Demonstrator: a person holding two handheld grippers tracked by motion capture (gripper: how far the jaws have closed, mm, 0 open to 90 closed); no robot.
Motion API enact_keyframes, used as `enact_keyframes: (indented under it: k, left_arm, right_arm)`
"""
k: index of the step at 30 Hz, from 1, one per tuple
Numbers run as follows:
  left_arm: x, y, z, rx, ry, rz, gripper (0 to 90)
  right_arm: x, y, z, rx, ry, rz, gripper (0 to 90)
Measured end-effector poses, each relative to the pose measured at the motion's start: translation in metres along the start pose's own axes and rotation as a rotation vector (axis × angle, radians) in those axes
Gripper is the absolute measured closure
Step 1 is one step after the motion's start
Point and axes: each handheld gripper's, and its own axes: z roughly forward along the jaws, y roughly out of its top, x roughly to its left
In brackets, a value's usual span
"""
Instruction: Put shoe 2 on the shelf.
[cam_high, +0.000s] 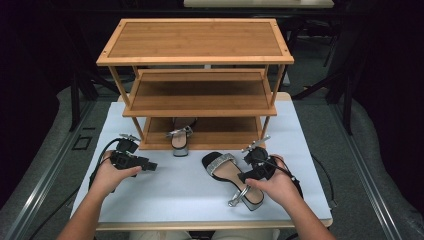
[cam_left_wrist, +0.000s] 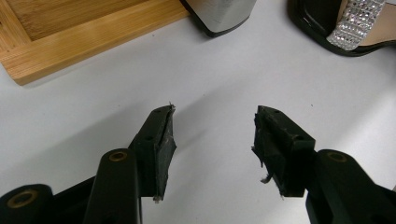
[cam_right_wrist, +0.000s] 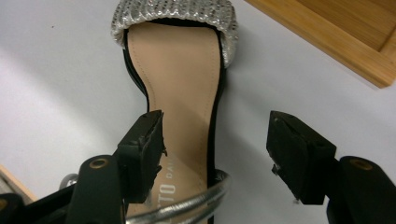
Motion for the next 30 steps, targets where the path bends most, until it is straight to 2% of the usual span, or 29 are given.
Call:
enact_keyframes:
  k: [1, 3, 6, 7, 9, 16, 23, 30]
  left_arm:
    - [0.0, 0.0, 0.0, 0.0, 0.0, 0.0, 47.4]
    - [0.002, 0.0, 0.0, 0.005, 0.005, 0.001, 47.2]
    - [0.001, 0.0, -0.001, 0.001, 0.004, 0.001, 47.0]
    - [0.001, 0.0, -0.001, 0.001, 0.004, 0.001, 46.9]
    - [0.001, 0.0, 0.0, 0.014, -0.004, 0.002, 46.5]
    - [0.005, 0.001, 0.0, 0.022, 0.001, -0.001, 46.0]
    - [0.006, 0.001, 0.002, 0.018, 0.001, -0.008, 45.6]
    - [0.006, 0.002, 0.001, 0.018, 0.0, -0.006, 45.1]
  right_arm:
    - [0.0, 0.0, 0.0, 0.0, 0.0, 0.0, 35.9]
    - [0.002, 0.007, 0.004, 0.037, 0.035, -0.01, 35.7]
    - [0.003, 0.012, 0.01, 0.087, 0.047, -0.017, 35.5]
    - [0.003, 0.012, 0.01, 0.087, 0.047, -0.017, 35.5]
    - [0.005, 0.016, 0.014, 0.133, 0.05, -0.025, 33.9]
    - [0.01, 0.021, 0.024, 0.202, 0.035, -0.048, 33.1]
    - [0.014, 0.024, 0.031, 0.23, 0.056, -0.052, 33.0]
    - [0.016, 0.023, 0.037, 0.269, 0.027, -0.062, 33.0]
